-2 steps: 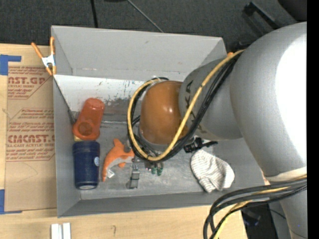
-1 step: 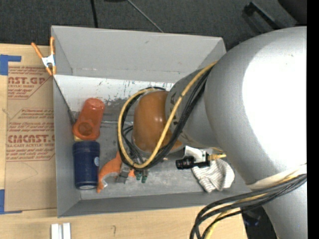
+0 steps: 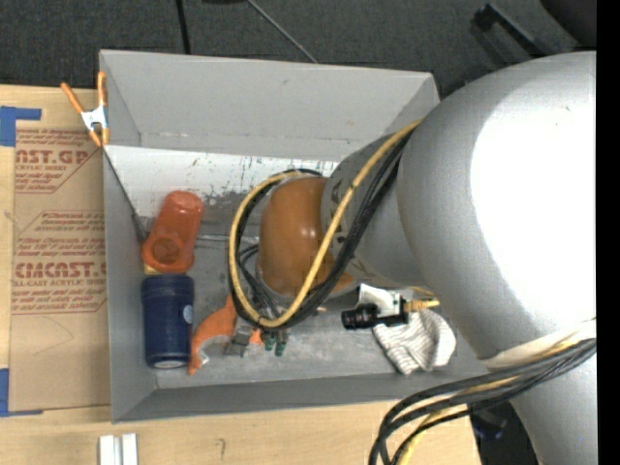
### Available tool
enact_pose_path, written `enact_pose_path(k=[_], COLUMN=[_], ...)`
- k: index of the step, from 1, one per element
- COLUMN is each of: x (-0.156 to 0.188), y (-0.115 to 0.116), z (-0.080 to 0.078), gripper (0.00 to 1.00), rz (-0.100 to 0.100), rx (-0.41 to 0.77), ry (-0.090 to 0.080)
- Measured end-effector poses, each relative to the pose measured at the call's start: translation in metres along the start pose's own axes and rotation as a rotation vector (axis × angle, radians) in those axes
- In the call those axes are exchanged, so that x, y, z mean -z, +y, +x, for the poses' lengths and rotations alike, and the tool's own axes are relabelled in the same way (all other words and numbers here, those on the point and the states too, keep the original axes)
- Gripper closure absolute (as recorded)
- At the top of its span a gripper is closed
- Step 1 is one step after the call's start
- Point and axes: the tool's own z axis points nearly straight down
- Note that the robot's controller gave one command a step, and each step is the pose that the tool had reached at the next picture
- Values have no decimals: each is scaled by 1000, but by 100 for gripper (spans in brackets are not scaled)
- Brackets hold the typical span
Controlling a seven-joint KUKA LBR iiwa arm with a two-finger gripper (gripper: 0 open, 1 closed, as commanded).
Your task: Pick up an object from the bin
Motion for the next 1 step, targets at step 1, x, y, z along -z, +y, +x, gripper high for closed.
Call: enact_pose_path(k=[1], x=[162], y=[18], z=[3], gripper=[100], rz=[-1], rx=[-23], ry=[-1])
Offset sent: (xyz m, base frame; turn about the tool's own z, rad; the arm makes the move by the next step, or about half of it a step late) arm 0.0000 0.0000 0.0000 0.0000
